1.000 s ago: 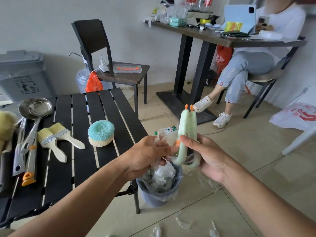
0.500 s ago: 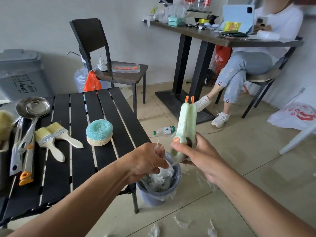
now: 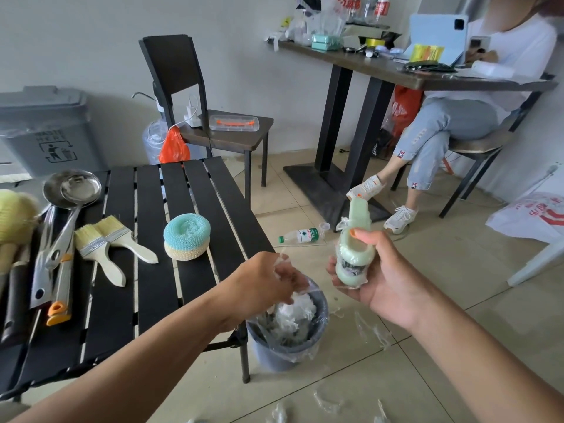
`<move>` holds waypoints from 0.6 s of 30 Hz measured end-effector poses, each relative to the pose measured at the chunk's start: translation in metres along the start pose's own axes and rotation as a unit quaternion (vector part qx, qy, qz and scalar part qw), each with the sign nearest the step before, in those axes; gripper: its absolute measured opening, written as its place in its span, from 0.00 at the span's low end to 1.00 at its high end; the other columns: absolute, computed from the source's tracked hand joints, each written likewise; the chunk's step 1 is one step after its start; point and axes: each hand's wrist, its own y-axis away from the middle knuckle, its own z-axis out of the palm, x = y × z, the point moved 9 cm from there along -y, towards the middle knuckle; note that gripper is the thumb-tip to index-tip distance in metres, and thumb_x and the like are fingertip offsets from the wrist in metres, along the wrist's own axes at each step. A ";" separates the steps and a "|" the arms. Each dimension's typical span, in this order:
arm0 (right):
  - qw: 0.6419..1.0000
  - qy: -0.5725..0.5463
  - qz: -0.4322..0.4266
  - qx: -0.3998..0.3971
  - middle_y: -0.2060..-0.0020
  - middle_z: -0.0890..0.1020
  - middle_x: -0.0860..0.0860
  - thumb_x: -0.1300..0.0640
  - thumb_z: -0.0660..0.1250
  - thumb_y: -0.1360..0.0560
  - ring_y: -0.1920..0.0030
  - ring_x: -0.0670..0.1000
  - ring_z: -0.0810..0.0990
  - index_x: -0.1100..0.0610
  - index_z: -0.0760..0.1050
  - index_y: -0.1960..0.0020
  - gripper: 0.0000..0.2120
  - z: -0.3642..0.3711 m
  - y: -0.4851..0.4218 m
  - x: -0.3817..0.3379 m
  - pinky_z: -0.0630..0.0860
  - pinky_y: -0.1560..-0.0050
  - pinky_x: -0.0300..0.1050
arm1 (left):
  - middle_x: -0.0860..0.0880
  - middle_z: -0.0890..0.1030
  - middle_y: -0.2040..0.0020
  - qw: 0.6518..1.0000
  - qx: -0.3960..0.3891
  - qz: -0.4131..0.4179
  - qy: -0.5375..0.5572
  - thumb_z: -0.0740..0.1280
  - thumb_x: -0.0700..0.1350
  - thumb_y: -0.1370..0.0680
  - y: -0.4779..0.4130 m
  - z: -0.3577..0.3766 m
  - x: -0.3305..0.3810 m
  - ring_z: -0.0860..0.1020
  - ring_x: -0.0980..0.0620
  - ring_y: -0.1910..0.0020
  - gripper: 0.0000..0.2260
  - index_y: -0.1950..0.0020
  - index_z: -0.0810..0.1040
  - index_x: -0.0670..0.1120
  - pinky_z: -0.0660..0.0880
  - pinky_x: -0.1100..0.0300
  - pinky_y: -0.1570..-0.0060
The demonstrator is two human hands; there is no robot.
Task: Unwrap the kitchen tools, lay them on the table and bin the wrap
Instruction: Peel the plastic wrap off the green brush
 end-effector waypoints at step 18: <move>0.992 0.024 0.039 -0.114 0.44 0.85 0.63 0.63 0.85 0.34 0.36 0.69 0.83 0.59 0.84 0.36 0.27 0.024 0.013 0.016 0.82 0.46 0.66 | 0.47 0.81 0.69 0.966 0.159 0.037 0.201 0.78 0.45 0.22 -0.006 -0.031 -0.003 0.79 0.49 0.72 0.13 0.55 0.76 0.41 0.78 0.57 0.65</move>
